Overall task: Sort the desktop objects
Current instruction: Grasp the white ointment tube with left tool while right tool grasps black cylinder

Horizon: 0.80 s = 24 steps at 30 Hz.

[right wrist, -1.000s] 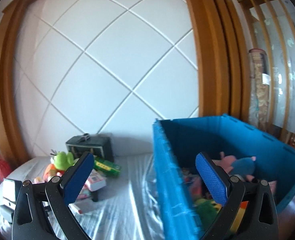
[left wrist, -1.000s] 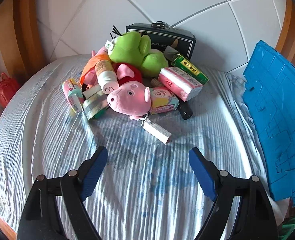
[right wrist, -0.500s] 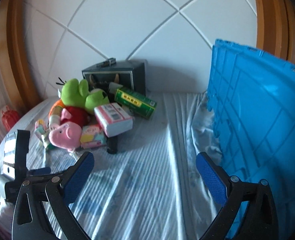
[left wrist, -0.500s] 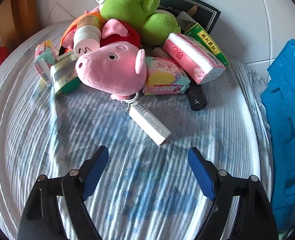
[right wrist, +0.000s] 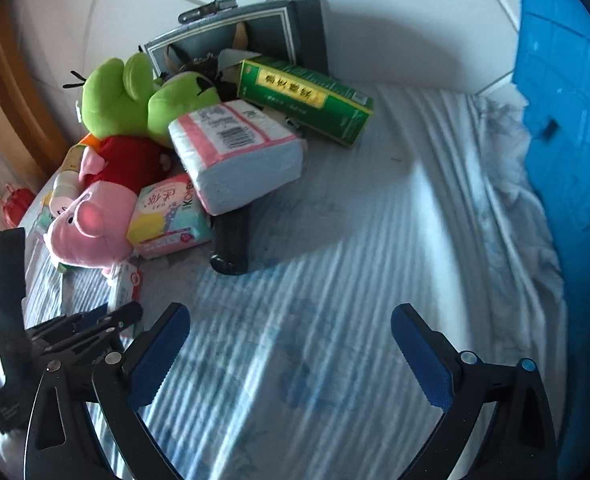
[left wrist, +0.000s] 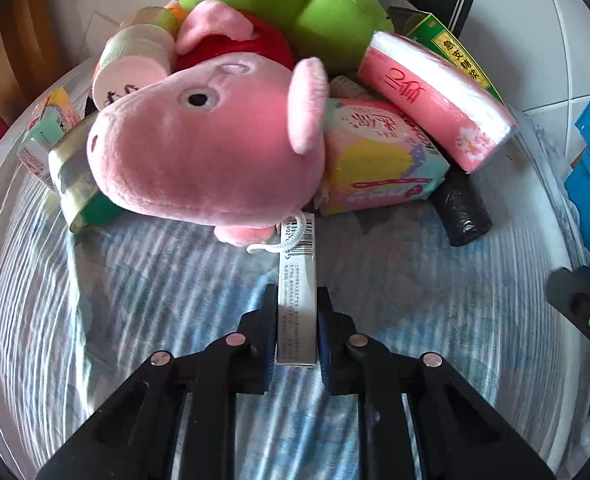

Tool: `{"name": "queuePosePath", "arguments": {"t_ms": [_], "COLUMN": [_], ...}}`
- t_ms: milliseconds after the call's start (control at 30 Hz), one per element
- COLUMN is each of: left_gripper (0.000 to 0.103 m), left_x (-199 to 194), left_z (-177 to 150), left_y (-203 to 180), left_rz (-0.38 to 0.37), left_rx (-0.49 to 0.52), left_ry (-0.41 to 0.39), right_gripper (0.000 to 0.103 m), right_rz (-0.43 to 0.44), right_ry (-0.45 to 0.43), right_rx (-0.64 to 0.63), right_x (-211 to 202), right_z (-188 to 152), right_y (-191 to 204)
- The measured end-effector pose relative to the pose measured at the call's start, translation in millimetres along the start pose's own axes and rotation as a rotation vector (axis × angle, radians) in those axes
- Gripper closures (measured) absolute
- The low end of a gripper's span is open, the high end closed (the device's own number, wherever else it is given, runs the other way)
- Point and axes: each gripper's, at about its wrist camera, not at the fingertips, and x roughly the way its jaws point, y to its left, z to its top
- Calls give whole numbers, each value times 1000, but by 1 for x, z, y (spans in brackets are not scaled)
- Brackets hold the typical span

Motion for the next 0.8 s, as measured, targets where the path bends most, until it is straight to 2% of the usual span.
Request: {"name": "queuePosePath", "arguments": {"t_ms": [33,167,200,233,300,467,733,800], "left_gripper": [86,86,86,86,86,86,86,86], "left_x": [0,2,2,2,2,-6,-30,-34], "left_z": [1,0,0,1,1,-11,-53,-61], "left_y": [3,-2,-2,-2,-2,1,-8,-11], "left_rz": [-16,-12,-15,-18,-25,-64,-75,-79], "left_rx": [5,58,60,60,60,36,82,90], "left_ry": [1,-10,-10,-9,-3,19,44,48], "right_gripper": [19,33,44,61,73,74,72,71], "right_rz": [4,8,5,2,5,23,54,59], "right_ry": [17,63,63,64,93,122,262,265], "right_rx": [-11,-47,-52,-57,-59,-93,-83,-75], "right_x": [12,51,58,63,74,56,-4,-16], "right_z": [4,19,24,28,32,13,-68,-78], "right_y": [6,28,33,35,38,41,24,21]}}
